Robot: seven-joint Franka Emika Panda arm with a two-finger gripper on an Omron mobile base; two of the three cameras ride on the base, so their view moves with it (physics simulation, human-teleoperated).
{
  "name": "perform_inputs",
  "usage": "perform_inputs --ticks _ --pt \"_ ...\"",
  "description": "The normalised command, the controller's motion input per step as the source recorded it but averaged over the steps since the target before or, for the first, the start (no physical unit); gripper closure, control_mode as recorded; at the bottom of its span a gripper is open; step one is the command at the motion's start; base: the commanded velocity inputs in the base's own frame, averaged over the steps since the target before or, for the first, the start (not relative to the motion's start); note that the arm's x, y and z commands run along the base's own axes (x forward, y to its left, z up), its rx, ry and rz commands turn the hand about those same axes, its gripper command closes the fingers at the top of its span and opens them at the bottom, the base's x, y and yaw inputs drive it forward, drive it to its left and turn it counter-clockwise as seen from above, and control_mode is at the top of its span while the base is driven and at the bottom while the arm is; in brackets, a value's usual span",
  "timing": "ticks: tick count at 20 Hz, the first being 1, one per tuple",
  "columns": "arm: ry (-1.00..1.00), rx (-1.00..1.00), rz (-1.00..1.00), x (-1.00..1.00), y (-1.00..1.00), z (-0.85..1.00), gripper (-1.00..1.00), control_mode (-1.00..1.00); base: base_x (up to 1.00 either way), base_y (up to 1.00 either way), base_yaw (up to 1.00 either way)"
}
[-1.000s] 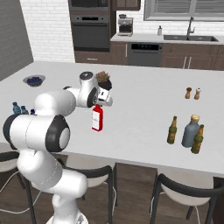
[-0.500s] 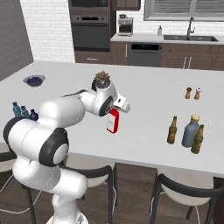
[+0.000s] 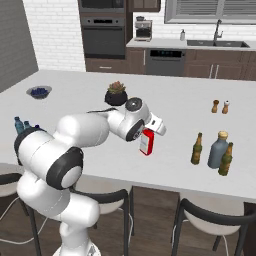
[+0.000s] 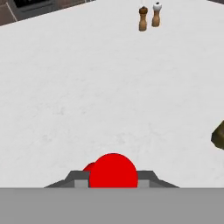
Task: Move the plastic bottles in the middle to the plastics group, and the glass bottles in the middle to the glass group.
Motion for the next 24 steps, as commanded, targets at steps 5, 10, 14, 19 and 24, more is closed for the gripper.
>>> perform_inputs --ticks 5,10,14,19,24 --pt "0.00 -0.02 -0.18 0.00 -0.52 0.01 1.00 -1.00 0.00 0.00 0.00" --pt "-0.01 -0.07 -0.16 -0.08 -0.49 -0.03 1.00 -1.00 0.00 0.00 0.00" --pt "0.00 -0.08 -0.15 -0.02 -0.58 -0.01 1.00 -1.00 0.00 0.00 0.00" --pt "0.01 -0.02 -0.15 -0.01 -0.58 0.00 1.00 -1.00 0.00 0.00 0.00" --pt "0.11 0.00 -0.09 0.00 -0.29 0.00 1.00 -1.00 0.00 0.00 0.00"
